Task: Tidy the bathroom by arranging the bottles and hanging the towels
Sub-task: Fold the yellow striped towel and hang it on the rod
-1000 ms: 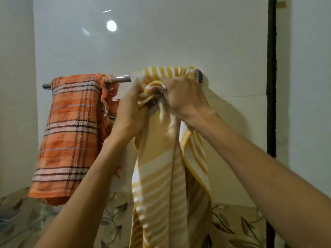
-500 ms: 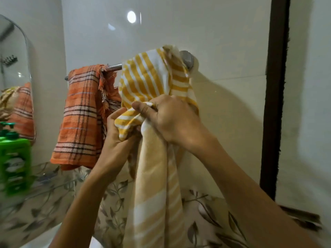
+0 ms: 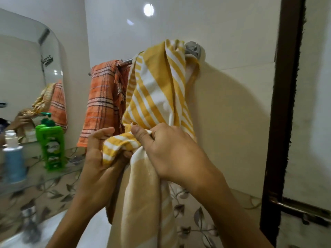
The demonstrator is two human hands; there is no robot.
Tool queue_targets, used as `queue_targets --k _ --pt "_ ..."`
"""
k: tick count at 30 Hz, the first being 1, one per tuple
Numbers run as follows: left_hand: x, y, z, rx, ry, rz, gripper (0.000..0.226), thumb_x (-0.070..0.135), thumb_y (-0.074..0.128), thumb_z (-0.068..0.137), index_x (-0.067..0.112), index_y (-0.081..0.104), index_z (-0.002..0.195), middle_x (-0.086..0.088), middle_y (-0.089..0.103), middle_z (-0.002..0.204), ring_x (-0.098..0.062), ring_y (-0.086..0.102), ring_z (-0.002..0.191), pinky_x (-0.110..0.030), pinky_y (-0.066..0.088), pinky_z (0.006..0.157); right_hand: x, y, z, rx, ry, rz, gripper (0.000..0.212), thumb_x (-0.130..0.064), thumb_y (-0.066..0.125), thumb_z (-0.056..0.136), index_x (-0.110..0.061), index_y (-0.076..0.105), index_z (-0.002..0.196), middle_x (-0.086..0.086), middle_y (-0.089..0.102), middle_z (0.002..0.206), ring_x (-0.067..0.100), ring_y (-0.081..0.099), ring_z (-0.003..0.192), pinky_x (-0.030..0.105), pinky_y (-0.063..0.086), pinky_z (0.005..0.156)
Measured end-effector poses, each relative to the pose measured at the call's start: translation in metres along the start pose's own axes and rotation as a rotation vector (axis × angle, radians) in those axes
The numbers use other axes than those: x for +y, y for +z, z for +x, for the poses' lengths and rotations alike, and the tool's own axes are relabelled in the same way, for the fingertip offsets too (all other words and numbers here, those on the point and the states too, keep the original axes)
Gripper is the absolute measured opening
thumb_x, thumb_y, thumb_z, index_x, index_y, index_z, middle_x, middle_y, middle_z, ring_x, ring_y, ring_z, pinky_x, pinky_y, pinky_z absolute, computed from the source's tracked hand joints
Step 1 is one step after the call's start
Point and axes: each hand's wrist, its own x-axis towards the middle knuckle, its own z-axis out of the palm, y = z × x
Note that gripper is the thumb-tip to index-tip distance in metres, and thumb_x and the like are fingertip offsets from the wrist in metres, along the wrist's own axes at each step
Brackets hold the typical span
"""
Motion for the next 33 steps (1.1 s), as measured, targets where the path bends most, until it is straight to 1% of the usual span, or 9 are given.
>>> queue_targets --k 2,4,8,12,17,20,23,27,33 --pt "0.008 -0.007 -0.008 0.028 -0.009 0.013 0.051 0.048 0.06 0.068 0.031 0.042 0.112 -0.003 0.059 0.108 0.0 0.06 0.094 -0.018 0.051 0.077 -0.004 0.002 -0.003 -0.053 0.03 0.005 0.054 -0.057 0.028 0.096 -0.021 0.03 0.056 -0.002 0.038 0.06 0.018 0.042 0.066 0.029 0.027 0.05" --pt "0.014 -0.014 -0.016 0.058 -0.026 0.069 0.049 0.046 0.061 0.07 0.025 0.041 0.11 0.004 0.058 0.097 0.008 0.06 0.081 -0.006 0.047 0.065 -0.01 0.005 -0.007 -0.119 0.056 0.008 0.054 -0.056 0.027 0.096 -0.021 0.028 0.055 -0.001 0.035 0.06 0.018 0.039 0.064 0.027 0.025 0.049" --pt "0.027 -0.032 -0.041 0.082 -0.067 0.203 0.047 0.046 0.059 0.072 0.024 0.039 0.108 0.01 0.057 0.088 0.004 0.06 0.074 -0.016 0.043 0.062 -0.019 0.013 -0.024 -0.278 0.122 0.038 0.052 -0.054 0.024 0.097 -0.02 0.028 0.058 -0.002 0.033 0.062 0.016 0.039 0.064 0.028 0.028 0.052" --pt "0.038 -0.053 -0.073 0.075 -0.094 0.365 0.052 0.063 0.063 0.071 0.03 0.037 0.102 0.012 0.058 0.077 0.015 0.058 0.071 -0.01 0.04 0.053 -0.022 0.03 -0.048 -0.443 0.151 0.083 0.051 -0.055 0.02 0.097 -0.021 0.028 0.06 -0.003 0.035 0.069 0.017 0.044 0.084 0.028 0.031 0.075" --pt "0.053 -0.068 -0.098 0.055 -0.18 0.461 0.049 0.07 0.049 0.057 0.033 0.04 0.088 0.012 0.061 0.067 0.013 0.058 0.071 -0.007 0.042 0.051 -0.023 0.044 -0.066 -0.573 0.165 0.164 0.052 -0.059 0.02 0.095 -0.023 0.031 0.061 -0.004 0.042 0.076 0.016 0.046 0.083 0.031 0.033 0.08" --pt "0.058 -0.075 -0.11 0.011 -0.195 0.488 0.048 0.072 0.055 0.064 0.033 0.043 0.088 0.013 0.066 0.073 0.008 0.06 0.073 -0.005 0.042 0.056 -0.019 0.048 -0.075 -0.636 0.164 0.207 0.052 -0.063 0.02 0.093 -0.024 0.041 0.066 -0.006 0.047 0.076 0.014 0.049 0.082 0.029 0.035 0.077" --pt "0.056 -0.082 -0.125 -0.08 -0.268 0.533 0.042 0.07 0.057 0.069 0.035 0.045 0.09 0.024 0.065 0.084 0.0 0.063 0.07 -0.012 0.045 0.055 -0.014 0.06 -0.086 -0.744 0.13 0.194 0.053 -0.063 0.019 0.093 -0.024 0.04 0.063 -0.007 0.043 0.068 0.009 0.043 0.067 0.025 0.033 0.062" --pt "0.047 -0.083 -0.143 -0.072 -0.368 0.558 0.042 0.072 0.052 0.07 0.034 0.046 0.087 0.016 0.066 0.074 -0.005 0.059 0.062 -0.015 0.041 0.05 0.001 0.08 -0.089 -0.79 0.021 0.134 0.062 -0.065 0.021 0.091 -0.018 0.035 0.054 -0.002 0.037 0.055 0.012 0.037 0.052 0.027 0.028 0.049" --pt "0.034 -0.078 -0.17 -0.03 -0.517 0.661 0.042 0.073 0.036 0.067 0.038 0.042 0.088 0.0 0.058 0.057 -0.006 0.056 0.055 -0.023 0.035 0.048 0.019 0.104 -0.083 -0.971 -0.071 0.115 0.063 -0.071 0.025 0.085 -0.018 0.038 0.052 -0.001 0.044 0.05 0.012 0.042 0.041 0.025 0.032 0.046"
